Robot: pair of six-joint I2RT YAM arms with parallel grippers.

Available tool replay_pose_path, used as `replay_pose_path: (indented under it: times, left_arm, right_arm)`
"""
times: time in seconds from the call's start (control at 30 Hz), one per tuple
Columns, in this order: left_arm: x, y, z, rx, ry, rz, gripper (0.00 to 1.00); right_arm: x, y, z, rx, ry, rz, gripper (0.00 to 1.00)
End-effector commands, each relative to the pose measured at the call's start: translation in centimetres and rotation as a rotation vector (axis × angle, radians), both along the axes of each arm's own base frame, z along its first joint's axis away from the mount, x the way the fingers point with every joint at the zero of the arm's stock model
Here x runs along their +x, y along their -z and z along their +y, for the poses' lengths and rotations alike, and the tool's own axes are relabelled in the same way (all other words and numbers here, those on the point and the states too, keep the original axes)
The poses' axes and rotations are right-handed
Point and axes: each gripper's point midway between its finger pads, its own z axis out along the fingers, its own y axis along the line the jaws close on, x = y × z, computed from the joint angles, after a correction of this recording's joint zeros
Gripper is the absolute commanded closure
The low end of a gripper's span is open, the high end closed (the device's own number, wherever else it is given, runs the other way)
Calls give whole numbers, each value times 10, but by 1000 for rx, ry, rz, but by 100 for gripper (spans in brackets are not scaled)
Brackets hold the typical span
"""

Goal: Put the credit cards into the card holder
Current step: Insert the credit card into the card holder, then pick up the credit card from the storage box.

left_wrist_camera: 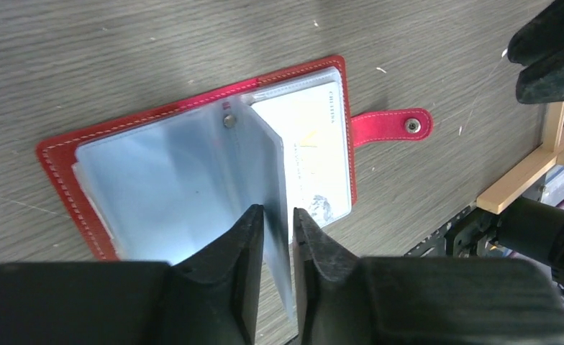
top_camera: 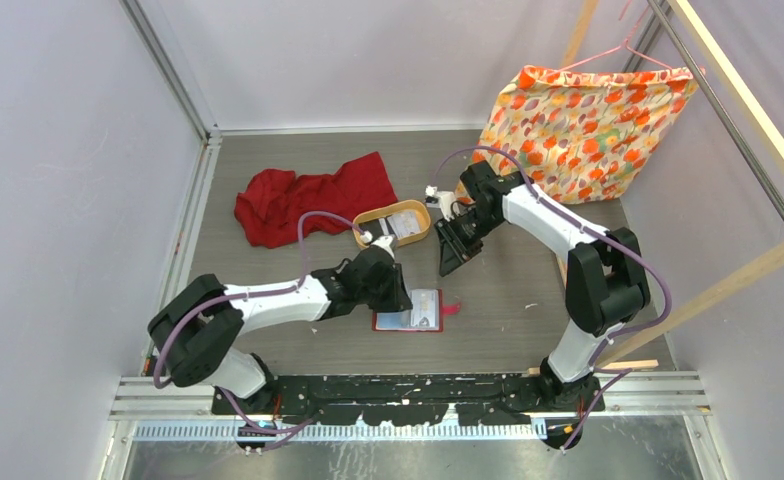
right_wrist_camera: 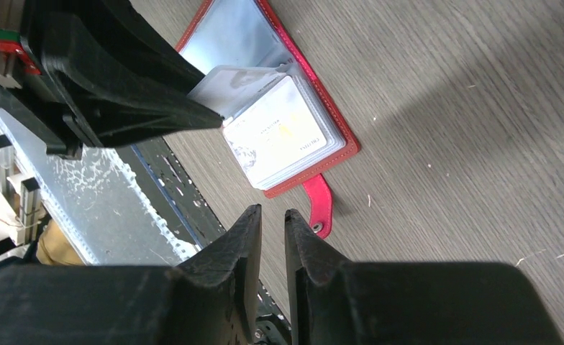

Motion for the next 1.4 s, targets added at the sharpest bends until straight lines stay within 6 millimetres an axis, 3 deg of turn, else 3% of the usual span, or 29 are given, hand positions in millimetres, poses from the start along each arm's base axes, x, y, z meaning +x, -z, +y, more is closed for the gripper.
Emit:
replay_pose_path:
  times: [0.0,0.27,0.47,0.8,0.9,1.03,1.13,1.2,1.23,1.3,1.37]
  left_arm:
    - [-4,-18,-21,-52,56,-10,72]
    - [-14,-35,-53,-250,121,9,56]
    - [-14,-33,-59,-286,147,-2,54]
    - [1,-92,-13,-227,174,-357,50]
    - [3,-98,4,-194,162,-403,45]
    - [7,-104,28,-181,120,-450,31]
    - [15,-115,49,-177,73,-506,11]
    - [22,-123,63,-173,37,-540,1]
    - [25,-128,69,-175,25,-556,0]
    - [32,-138,78,-185,11,-577,0]
    - [45,-147,90,-194,-23,-572,0]
  right_arm:
    - [1,-14,2,46,3,-32,76]
    - [1,-14,2,47,8,-28,76]
    - [3,-18,0,61,17,-34,76]
    - [-4,-40,2,144,-41,-102,76]
    - [-12,-50,3,187,-96,-126,76]
    - [-22,-71,2,237,-154,-189,76]
    - [-16,-93,1,251,-160,-311,74]
    - [-7,-111,1,255,-152,-409,67]
    - [-3,-118,1,258,-151,-453,59]
    - [5,-124,1,255,-170,-525,34]
    - [11,-126,5,261,-180,-505,22]
